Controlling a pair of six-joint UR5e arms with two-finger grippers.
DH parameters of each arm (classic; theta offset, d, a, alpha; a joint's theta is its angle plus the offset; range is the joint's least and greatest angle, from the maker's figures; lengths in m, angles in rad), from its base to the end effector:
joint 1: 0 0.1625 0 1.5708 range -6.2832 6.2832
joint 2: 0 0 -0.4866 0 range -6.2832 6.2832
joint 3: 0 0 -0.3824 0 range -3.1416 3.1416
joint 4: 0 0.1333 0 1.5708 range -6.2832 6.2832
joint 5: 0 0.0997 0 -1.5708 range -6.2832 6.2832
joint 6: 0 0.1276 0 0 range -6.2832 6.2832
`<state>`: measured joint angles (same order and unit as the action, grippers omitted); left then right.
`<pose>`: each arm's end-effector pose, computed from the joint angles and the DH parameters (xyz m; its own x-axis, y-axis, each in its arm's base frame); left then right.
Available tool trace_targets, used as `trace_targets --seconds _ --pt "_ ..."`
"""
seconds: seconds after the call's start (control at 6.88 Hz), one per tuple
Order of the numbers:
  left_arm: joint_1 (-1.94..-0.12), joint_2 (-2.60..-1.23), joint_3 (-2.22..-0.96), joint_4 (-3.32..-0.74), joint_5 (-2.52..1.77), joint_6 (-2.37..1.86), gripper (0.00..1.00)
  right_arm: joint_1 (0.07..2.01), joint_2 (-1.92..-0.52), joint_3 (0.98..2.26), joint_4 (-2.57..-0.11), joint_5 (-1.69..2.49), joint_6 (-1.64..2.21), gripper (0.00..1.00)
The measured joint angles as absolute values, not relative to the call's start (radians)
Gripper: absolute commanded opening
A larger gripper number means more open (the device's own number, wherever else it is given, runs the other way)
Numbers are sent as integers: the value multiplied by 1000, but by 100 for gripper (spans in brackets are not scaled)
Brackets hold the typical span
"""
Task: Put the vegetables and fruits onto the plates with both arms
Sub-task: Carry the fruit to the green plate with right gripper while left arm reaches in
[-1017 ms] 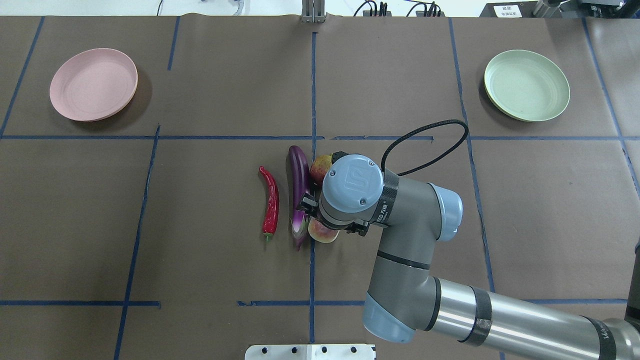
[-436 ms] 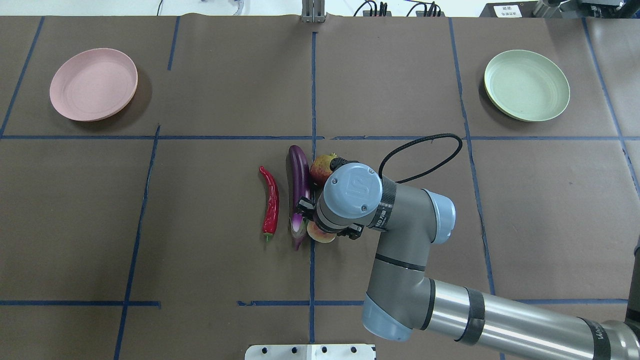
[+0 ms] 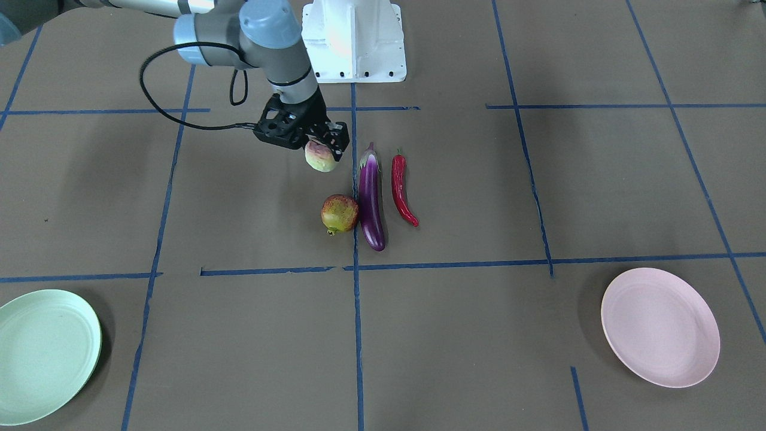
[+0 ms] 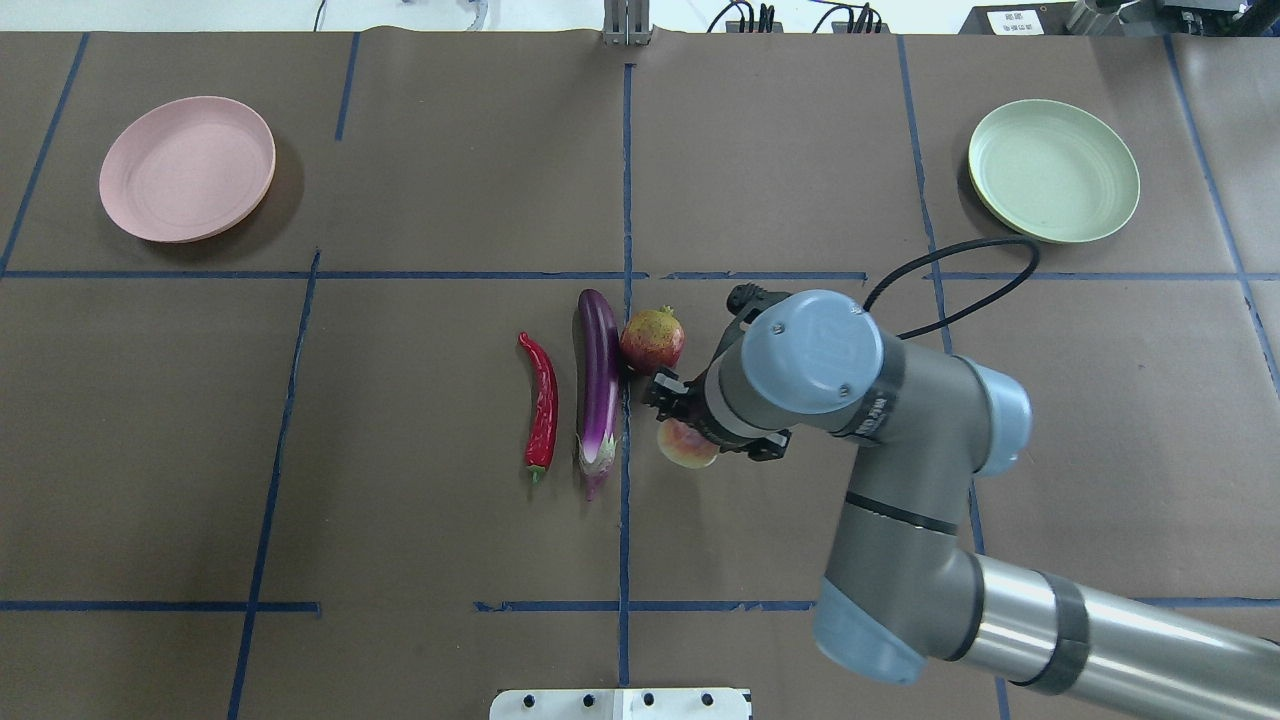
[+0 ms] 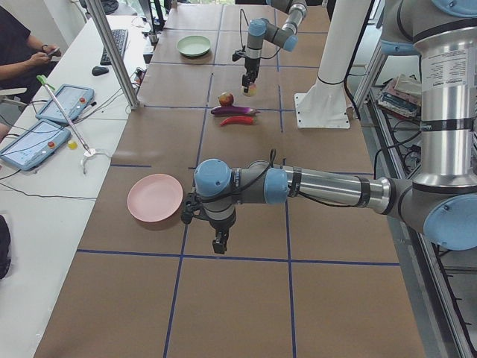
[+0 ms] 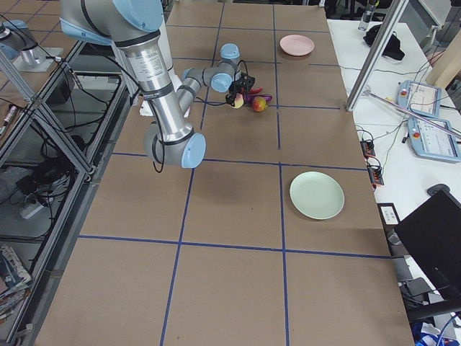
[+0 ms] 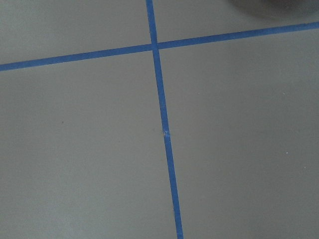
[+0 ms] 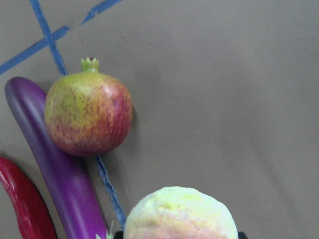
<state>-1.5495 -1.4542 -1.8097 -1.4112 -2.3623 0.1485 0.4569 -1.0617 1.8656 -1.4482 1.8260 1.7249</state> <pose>-0.0336 -0.4200 0.6925 0.6923 0.1364 -0.7086 -0.1251 0.9898 0.0683 -0.5487 -0.3824 0.3065 0.4949 0.4088 0.7668 -0.3256 0.9054 -0.2725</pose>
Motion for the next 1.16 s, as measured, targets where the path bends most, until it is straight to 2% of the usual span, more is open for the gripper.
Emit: trace_targets --seconds 0.15,0.44,0.73,1.16 --pt "-1549 -1454 -1812 -1411 -2363 147 100 498 -1119 1942 -1485 1838 1647 1" --pt "-1549 -1456 -1826 -1412 -2367 141 100 641 -1216 1966 -1516 1861 1421 1" --pt "-1538 -1459 -1837 -1447 -2466 140 100 871 -1244 1824 -1513 1992 1108 0" --pt "-1385 -1485 -1844 -1657 -2590 -26 100 1106 -1208 1584 -1509 2097 662 0"
